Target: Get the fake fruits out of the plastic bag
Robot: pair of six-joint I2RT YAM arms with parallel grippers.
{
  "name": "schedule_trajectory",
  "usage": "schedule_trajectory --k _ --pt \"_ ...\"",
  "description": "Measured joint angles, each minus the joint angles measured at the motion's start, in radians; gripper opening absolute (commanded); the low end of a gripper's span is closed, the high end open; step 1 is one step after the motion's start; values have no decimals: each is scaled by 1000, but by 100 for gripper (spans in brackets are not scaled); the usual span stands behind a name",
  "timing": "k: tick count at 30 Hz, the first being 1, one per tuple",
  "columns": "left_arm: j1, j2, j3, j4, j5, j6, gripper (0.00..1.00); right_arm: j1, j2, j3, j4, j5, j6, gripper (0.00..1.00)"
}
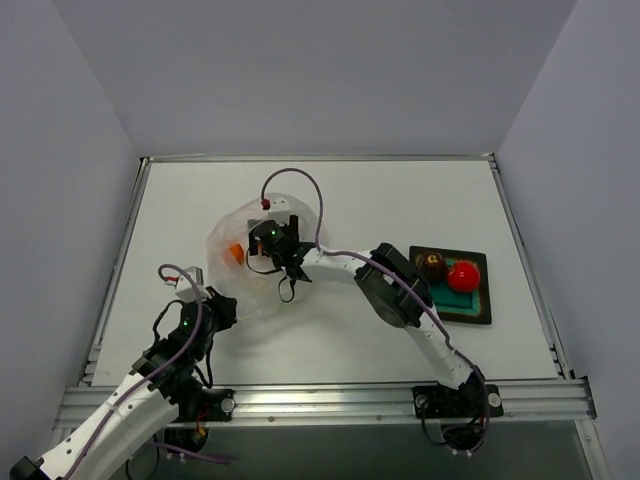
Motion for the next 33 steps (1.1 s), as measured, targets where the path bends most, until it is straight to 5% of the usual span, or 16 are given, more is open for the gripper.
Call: schedule_trajectory --k 18,28,33 --pt "0 40 0 16 -21 -4 2 32 -554 -455 143 -520 27 54" --pt "0 -16 32 -20 -59 10 2 51 -931 -687 63 -551 39 54" --pt "0 -29 59 -41 -64 49 2 -1 -1250 -819 -80 -367 71 54"
